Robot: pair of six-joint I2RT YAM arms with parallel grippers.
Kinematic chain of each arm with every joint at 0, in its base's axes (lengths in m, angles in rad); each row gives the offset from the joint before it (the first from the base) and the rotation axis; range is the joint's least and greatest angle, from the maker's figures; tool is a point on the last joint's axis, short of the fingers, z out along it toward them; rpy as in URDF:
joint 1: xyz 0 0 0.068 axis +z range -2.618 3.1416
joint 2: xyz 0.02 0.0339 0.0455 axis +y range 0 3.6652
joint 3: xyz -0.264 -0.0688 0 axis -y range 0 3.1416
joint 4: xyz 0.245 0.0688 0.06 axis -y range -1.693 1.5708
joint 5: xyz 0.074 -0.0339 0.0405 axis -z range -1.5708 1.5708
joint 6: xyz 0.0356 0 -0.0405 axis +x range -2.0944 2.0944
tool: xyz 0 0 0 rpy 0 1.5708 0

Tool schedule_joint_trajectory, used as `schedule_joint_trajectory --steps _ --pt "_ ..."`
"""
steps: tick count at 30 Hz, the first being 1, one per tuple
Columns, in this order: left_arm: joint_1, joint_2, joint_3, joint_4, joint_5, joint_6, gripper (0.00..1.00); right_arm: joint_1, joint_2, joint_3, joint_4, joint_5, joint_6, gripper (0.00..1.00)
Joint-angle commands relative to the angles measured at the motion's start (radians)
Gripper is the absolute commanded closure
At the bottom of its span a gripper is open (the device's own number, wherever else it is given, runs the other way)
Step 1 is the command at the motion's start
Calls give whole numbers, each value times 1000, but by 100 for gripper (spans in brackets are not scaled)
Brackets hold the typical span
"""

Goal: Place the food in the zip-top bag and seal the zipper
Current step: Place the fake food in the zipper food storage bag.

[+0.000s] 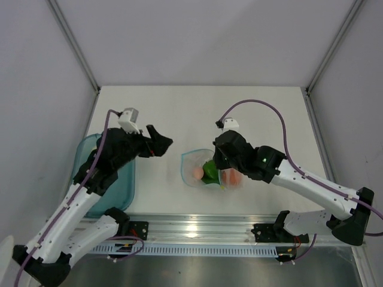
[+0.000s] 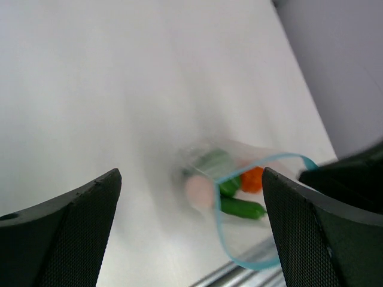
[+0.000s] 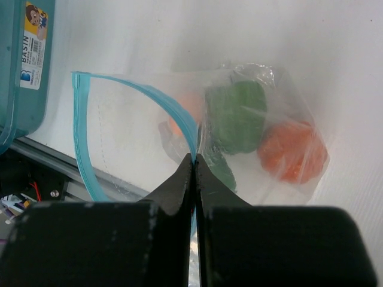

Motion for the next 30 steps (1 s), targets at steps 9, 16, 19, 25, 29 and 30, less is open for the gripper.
schedule_joint_trajectory --steps 9,16,19,25,29,30 --pt "511 62 34 -171 -26 171 0 -4 -35 -87 122 4 -65 100" --pt "754 227 -26 -117 -1 -8 1 -14 -29 -118 174 -16 -135 100" --pt "794 276 -25 -122 -117 -94 0 -29 -31 -136 211 -70 -149 100" --pt "817 395 -29 -56 -203 -159 0 -43 -20 -157 263 -148 -164 100" --pt "876 479 -39 -17 -177 -223 7 -66 -4 -159 274 -174 -174 100" --pt "889 511 -42 -16 -182 -234 7 -70 -3 -162 275 -180 -178 100"
